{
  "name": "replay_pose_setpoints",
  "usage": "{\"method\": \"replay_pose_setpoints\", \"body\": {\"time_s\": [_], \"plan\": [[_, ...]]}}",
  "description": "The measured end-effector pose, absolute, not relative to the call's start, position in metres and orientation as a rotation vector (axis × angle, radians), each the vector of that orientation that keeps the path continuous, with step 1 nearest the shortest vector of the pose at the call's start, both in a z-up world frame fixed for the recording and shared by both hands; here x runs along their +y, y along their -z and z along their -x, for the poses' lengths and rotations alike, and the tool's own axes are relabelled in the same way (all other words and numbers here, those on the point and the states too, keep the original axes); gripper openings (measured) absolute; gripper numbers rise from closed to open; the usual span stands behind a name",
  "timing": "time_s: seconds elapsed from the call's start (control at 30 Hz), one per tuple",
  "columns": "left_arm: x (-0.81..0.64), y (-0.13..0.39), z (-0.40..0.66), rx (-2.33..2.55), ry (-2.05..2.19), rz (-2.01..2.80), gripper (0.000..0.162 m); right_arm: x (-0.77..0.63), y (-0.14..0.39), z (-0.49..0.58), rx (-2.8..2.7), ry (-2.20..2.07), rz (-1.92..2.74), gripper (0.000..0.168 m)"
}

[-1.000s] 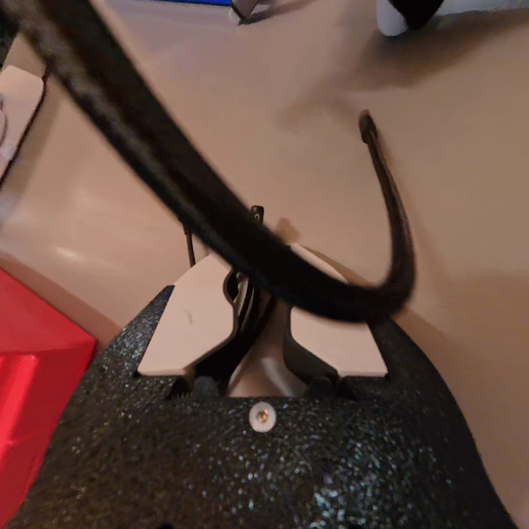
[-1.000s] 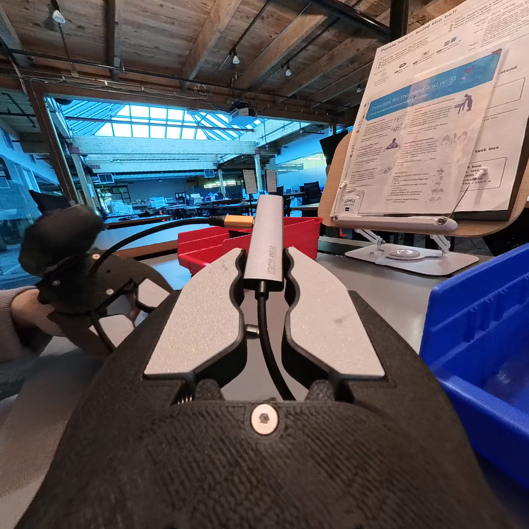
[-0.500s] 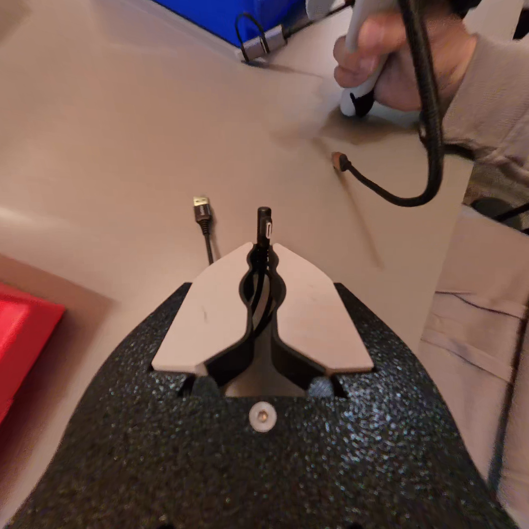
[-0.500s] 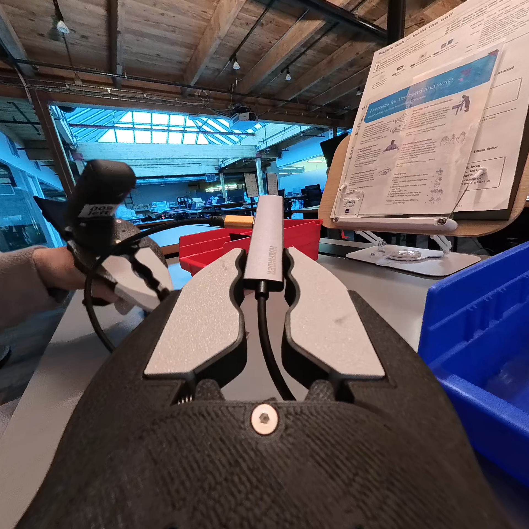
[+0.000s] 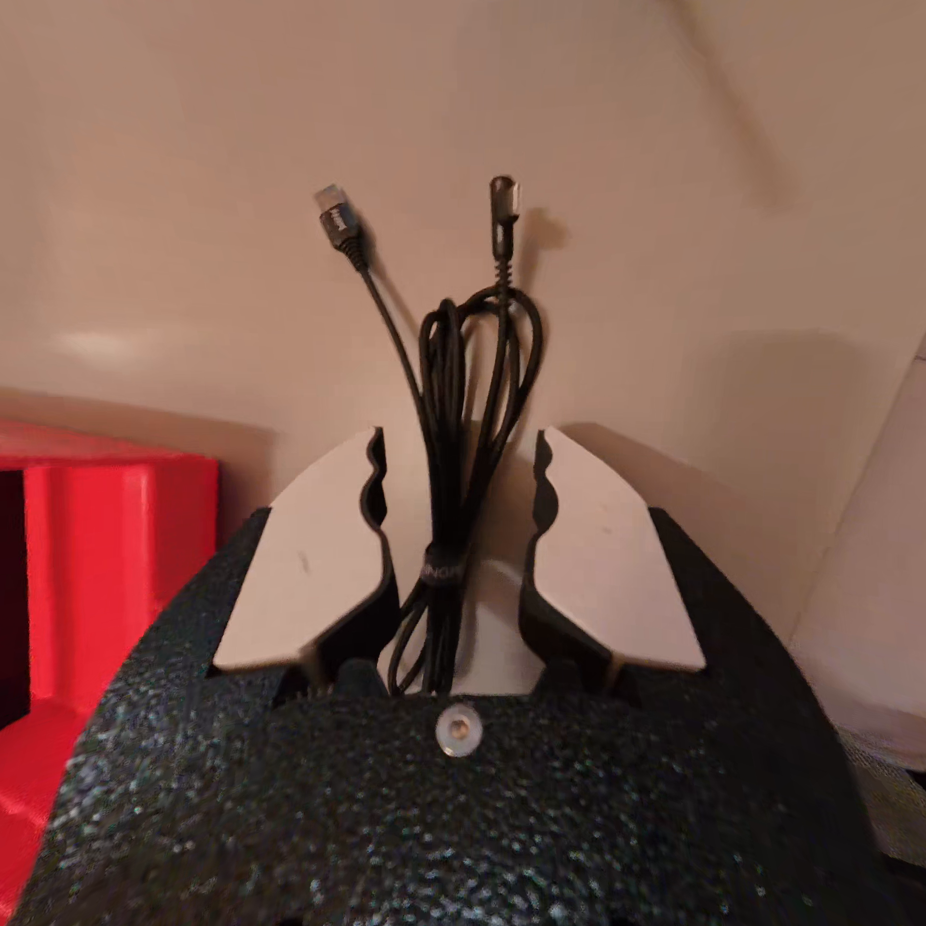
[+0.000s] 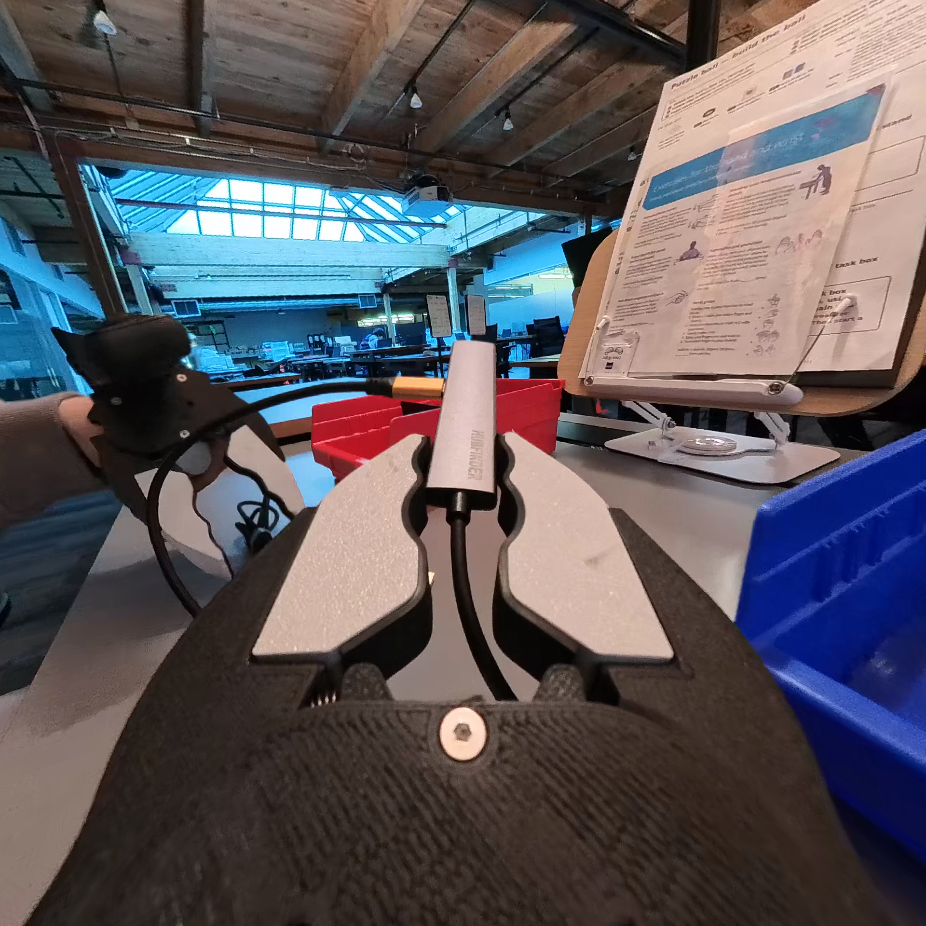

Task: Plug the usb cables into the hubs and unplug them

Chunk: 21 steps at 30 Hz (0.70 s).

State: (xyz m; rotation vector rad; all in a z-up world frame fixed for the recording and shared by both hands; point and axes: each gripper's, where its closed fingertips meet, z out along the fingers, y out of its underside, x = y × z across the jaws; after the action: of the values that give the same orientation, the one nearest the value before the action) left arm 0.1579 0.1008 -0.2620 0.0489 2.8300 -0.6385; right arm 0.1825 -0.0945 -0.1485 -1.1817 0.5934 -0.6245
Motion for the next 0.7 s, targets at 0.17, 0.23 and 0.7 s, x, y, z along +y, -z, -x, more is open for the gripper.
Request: {"method": "replay_pose_setpoints", "body": {"time_s": [0.17,0.23,0.7], "plan": [[0.084,0.282,-0.162,2.986,0.421,-0.019,0.048,-0.096,0.148,-0.181,0.591,0.634,1.171,0.025],[0.075,0.280,-0.159,3.020,0.443,-0.029,0.036,-0.098,0.147,-0.181,0.593,0.631,1.158,0.024],[0.005,0.127,-0.206,2.092,2.445,0.760,0.011,-0.125,0.137,-0.180,0.612,0.673,1.001,0.025]]}}
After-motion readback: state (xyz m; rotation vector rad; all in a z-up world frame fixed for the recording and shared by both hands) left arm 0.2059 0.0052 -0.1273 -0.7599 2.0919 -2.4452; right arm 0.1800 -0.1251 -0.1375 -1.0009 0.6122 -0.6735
